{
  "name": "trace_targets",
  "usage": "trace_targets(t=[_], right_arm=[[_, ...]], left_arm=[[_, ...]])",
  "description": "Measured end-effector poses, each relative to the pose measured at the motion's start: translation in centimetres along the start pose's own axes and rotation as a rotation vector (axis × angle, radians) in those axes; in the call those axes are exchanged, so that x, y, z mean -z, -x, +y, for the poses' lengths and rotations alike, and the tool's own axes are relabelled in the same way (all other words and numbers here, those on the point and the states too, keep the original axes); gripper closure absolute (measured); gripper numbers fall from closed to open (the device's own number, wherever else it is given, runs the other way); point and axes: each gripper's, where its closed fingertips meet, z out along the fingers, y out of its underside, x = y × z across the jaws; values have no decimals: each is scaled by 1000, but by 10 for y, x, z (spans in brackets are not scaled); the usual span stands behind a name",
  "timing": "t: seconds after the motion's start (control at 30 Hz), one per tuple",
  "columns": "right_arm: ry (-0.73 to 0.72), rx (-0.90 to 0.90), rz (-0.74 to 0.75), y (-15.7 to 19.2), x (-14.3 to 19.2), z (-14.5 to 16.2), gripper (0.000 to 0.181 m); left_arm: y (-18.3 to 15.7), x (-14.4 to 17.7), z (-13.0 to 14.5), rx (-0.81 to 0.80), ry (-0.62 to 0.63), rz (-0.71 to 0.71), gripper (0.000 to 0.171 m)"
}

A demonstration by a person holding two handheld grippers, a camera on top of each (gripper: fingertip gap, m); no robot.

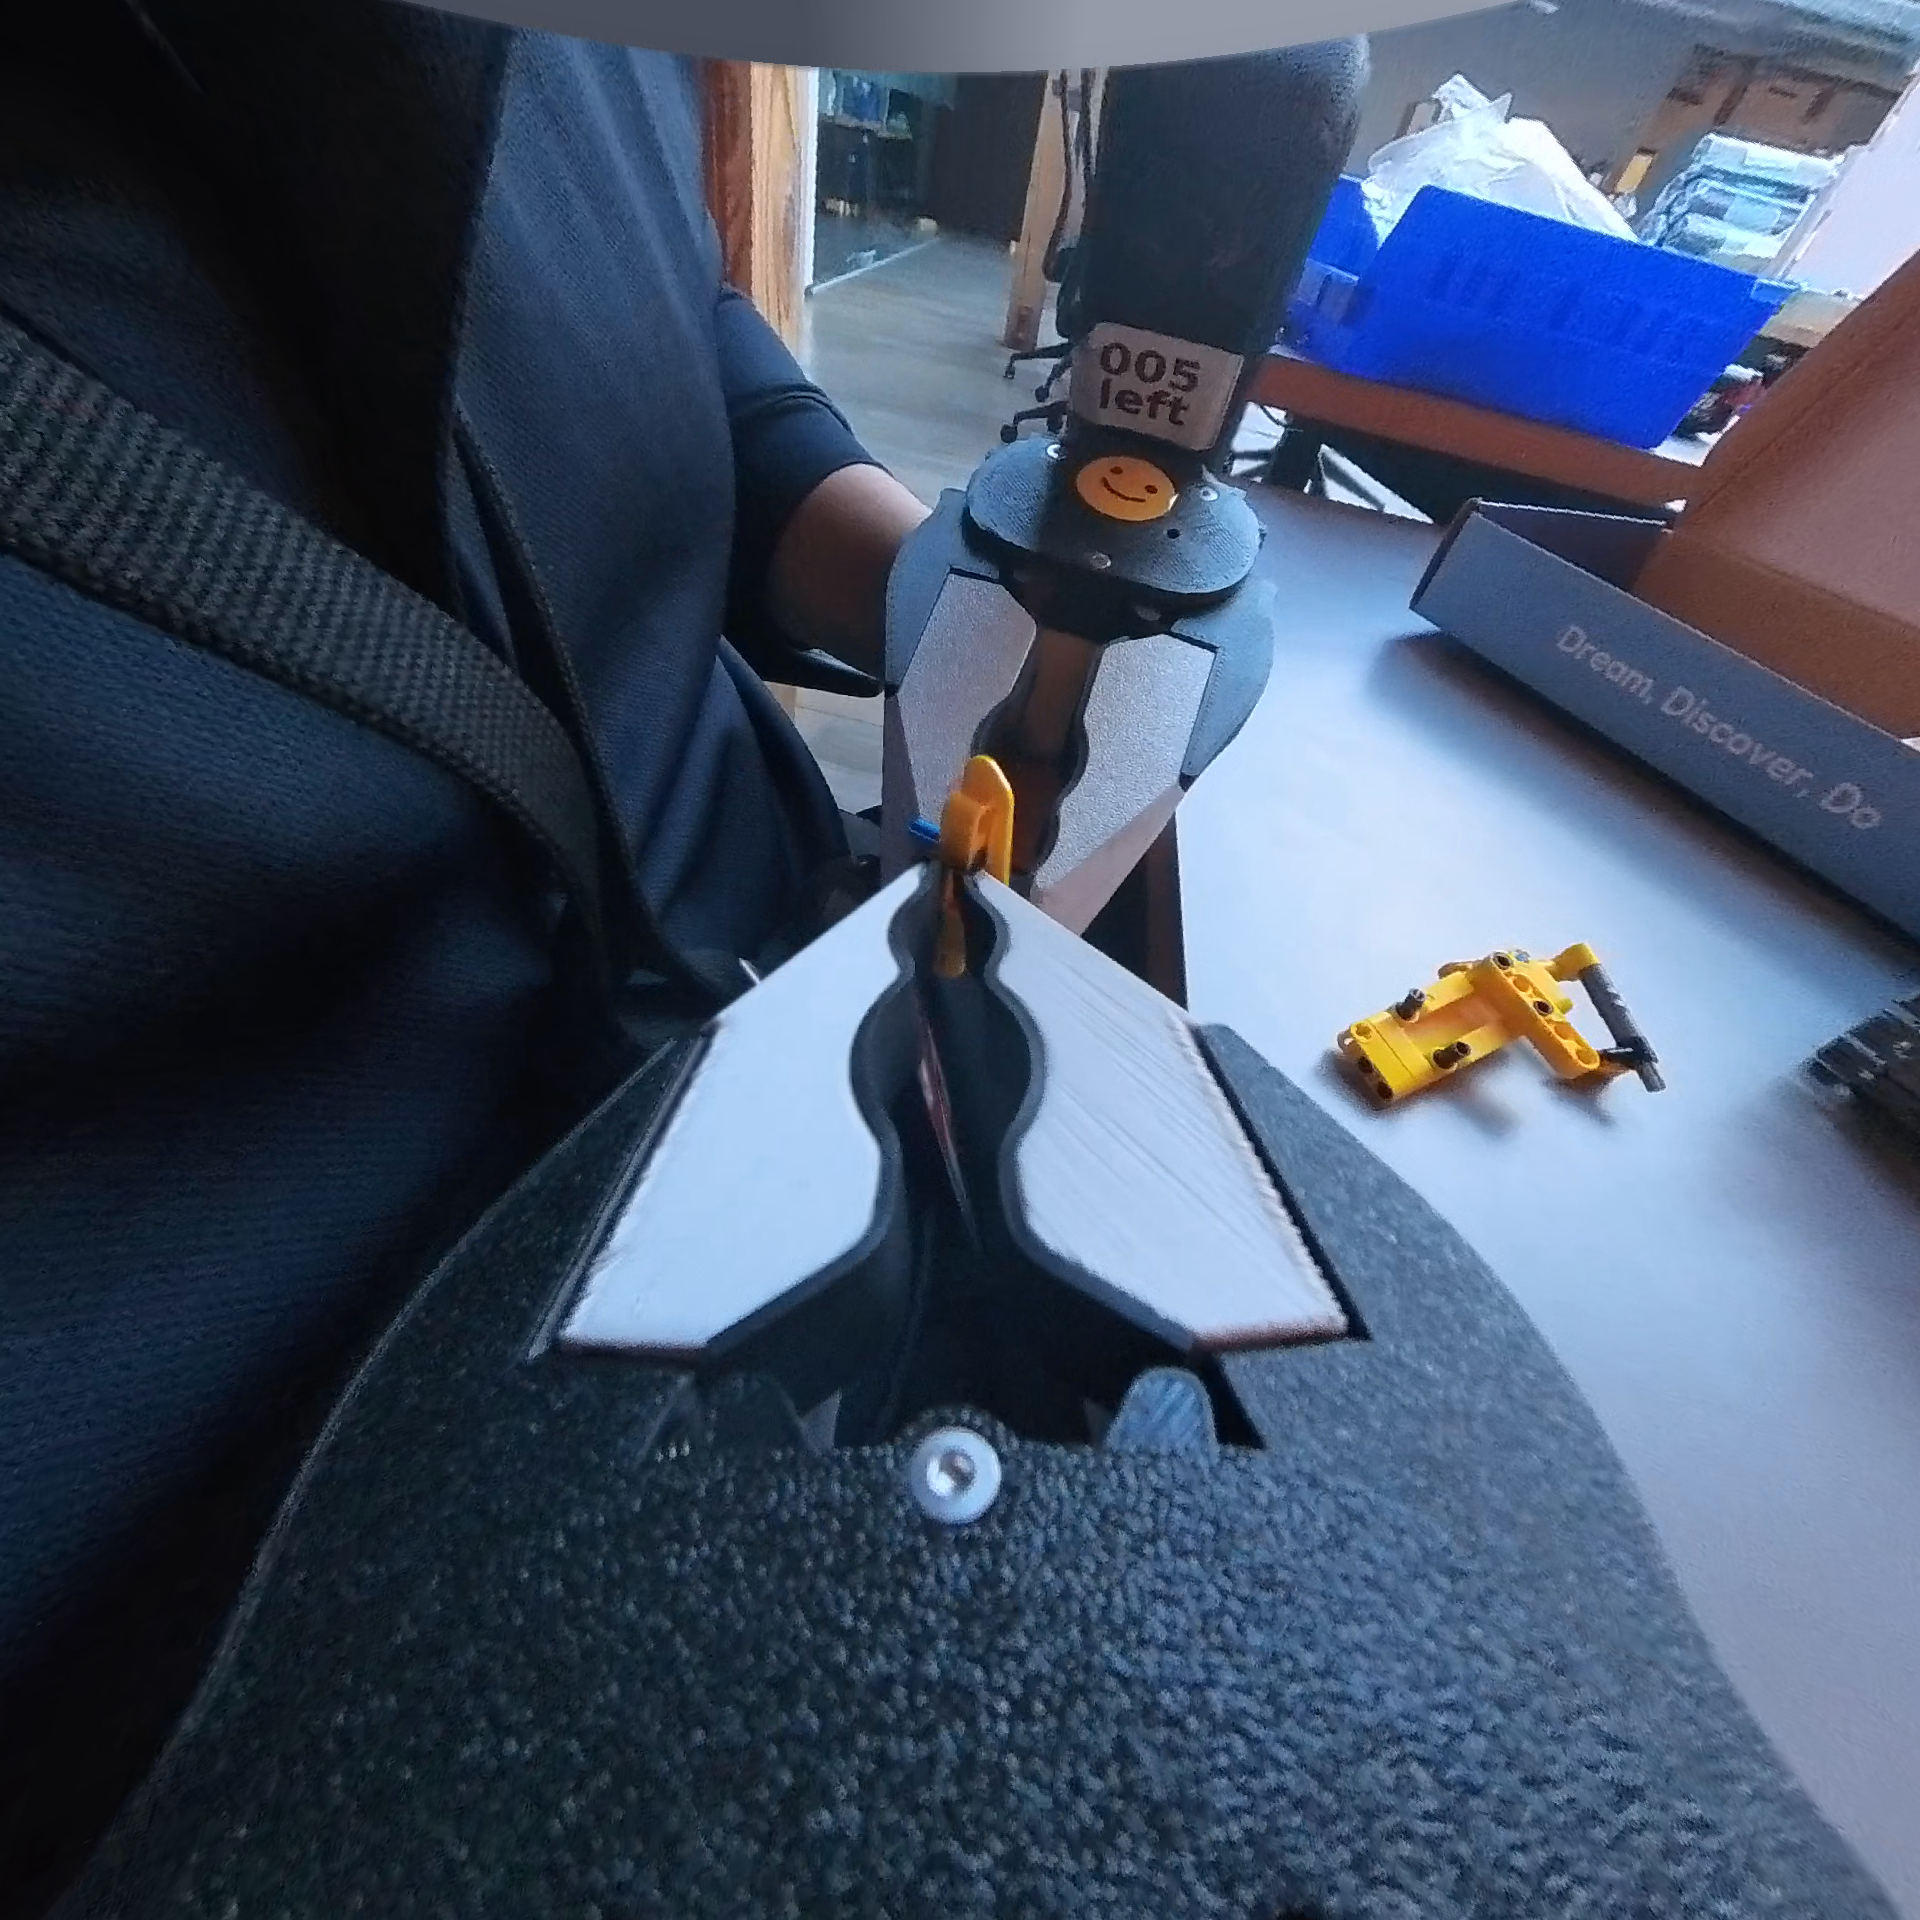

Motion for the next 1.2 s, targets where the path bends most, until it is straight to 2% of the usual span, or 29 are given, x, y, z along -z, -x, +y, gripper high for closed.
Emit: trace_targets(t=[0.4,0.63,1.2], right_arm=[[-30,-26,-8,1,-1,-1,181],[-47,26,55,-2,-2,-4,180],[-69,-29,27,0,-3,-8,180]], left_arm=[[-2,-1,0,6,-1,14,159],[-1,2,-4,23,-38,14,159],[-3,4,-8,8,-65,12,159]])
